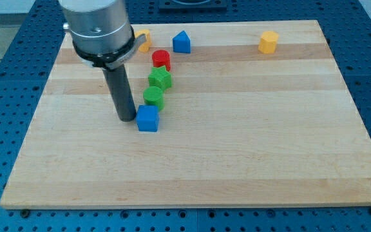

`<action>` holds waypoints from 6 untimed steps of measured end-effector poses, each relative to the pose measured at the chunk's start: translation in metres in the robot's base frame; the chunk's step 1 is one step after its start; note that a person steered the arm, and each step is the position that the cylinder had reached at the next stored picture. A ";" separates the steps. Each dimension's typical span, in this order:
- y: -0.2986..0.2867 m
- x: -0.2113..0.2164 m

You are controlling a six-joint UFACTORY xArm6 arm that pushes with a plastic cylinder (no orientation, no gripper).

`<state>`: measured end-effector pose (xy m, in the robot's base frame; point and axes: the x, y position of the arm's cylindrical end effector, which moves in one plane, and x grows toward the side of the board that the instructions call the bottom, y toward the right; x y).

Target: Push yellow hexagon towards blue triangle

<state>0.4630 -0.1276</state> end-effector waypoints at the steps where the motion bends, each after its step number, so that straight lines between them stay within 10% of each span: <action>1: -0.001 0.027; 6: 0.048 0.101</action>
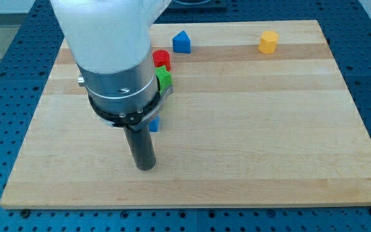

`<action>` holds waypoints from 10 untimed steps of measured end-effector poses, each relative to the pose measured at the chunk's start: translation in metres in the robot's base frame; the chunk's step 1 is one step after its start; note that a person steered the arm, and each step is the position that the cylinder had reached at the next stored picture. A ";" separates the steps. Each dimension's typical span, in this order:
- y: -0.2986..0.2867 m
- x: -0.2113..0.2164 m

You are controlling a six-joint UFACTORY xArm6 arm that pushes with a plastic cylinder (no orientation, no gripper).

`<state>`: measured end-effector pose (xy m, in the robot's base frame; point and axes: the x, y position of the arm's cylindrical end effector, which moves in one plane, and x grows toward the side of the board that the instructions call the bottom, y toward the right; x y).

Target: Push yellow hexagon towards blue triangle

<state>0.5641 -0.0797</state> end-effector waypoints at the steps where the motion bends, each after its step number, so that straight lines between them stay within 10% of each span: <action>1: 0.035 0.028; 5: 0.290 0.052; 7: 0.295 0.051; 10: 0.289 -0.134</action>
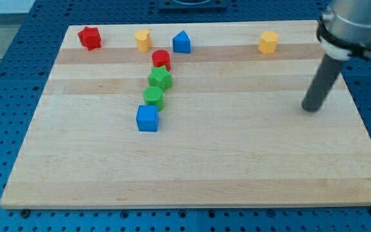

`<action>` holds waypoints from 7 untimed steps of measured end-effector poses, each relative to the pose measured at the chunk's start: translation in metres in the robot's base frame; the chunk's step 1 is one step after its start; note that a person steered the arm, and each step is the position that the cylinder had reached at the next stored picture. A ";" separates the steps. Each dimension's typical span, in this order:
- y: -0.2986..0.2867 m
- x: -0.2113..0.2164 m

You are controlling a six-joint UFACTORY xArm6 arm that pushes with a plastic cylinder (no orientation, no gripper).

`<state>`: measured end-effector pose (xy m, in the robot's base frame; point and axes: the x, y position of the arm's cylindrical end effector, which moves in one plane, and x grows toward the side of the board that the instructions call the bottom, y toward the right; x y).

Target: Push yellow hexagon towards blue triangle

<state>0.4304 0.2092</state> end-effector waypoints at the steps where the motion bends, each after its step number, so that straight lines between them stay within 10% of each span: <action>1: -0.004 -0.056; 3: 0.006 -0.138; 7: -0.058 -0.148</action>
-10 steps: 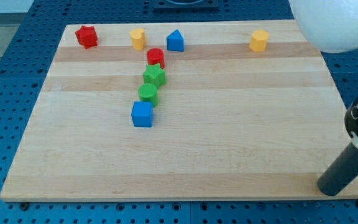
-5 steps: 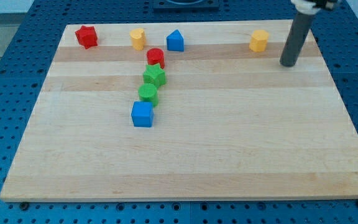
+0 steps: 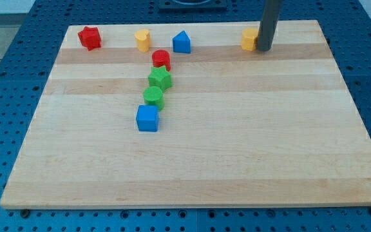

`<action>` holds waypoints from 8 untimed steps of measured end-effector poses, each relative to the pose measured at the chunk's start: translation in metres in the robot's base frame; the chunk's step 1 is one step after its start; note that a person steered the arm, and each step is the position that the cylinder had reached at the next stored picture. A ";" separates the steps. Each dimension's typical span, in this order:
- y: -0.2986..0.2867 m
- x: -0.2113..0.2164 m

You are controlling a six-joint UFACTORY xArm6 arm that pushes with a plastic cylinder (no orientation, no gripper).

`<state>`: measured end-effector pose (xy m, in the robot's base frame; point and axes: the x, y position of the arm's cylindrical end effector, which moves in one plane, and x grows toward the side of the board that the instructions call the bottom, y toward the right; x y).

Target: Push yellow hexagon towards blue triangle

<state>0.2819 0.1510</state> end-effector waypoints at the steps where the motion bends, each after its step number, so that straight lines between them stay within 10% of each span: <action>1: 0.033 0.000; 3: 0.152 0.000; 8: 0.067 -0.032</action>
<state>0.2499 0.2179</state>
